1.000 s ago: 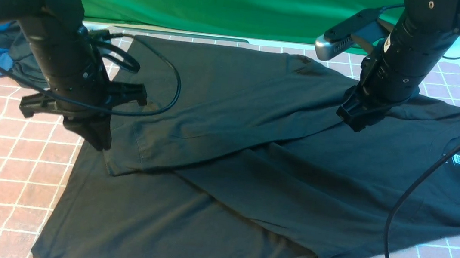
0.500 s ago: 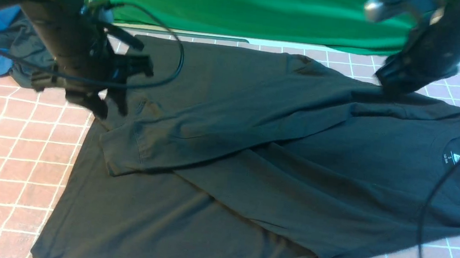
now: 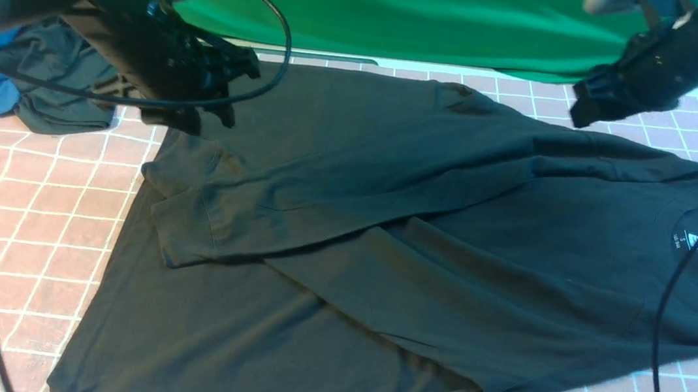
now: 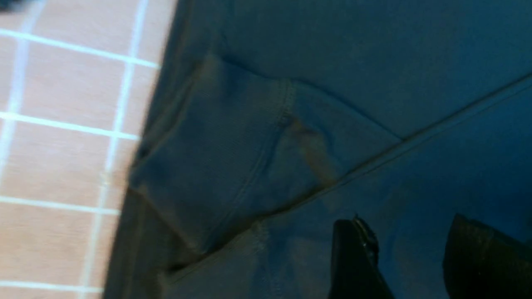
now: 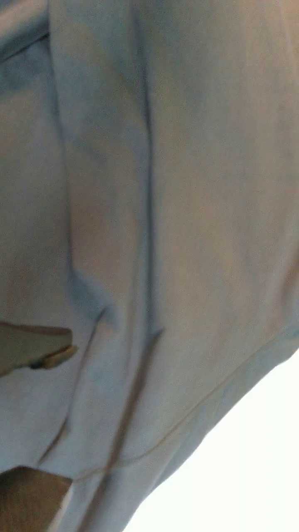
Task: Fold a long-sleeved shirt over a pink coffee tablecloth.
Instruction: 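Grasp the near edge of the shirt at its hem and shoulder corners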
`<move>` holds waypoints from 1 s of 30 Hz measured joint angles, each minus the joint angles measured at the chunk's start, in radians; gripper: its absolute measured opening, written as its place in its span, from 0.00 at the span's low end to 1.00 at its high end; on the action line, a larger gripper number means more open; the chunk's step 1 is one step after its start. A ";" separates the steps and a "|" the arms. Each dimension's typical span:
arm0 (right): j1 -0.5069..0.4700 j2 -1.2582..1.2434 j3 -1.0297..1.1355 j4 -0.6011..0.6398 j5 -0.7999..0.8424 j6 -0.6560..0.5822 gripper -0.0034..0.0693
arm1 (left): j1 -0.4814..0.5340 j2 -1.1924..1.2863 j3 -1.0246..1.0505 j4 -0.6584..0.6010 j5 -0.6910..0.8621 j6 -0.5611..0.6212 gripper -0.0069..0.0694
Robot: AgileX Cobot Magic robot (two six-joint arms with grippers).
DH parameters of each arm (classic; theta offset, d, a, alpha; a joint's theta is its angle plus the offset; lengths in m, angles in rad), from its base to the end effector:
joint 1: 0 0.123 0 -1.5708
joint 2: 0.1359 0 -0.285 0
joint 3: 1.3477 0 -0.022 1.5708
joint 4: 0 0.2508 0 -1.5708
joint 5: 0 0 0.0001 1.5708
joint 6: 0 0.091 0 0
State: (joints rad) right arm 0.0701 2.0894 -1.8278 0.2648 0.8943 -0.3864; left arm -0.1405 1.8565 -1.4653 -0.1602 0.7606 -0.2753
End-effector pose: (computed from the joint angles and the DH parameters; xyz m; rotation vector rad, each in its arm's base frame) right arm 0.4660 0.0514 0.2499 -0.4443 2.5640 0.2164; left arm 0.4014 -0.0669 0.2501 -0.2949 2.6409 -0.3245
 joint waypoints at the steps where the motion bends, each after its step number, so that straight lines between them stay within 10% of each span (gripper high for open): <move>1: 0.001 0.015 -0.012 0.003 0.011 0.000 0.63 | -0.008 0.013 -0.014 -0.023 -0.002 0.015 0.51; 30: 0.056 0.176 -0.021 -0.073 -0.143 -0.142 0.74 | -0.075 0.040 -0.114 -0.068 -0.011 0.077 0.51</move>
State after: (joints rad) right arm 0.1265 2.2653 -1.8486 0.1923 0.7509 -0.5280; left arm -0.2158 1.8967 -1.5796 -0.2278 0.7494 -0.1988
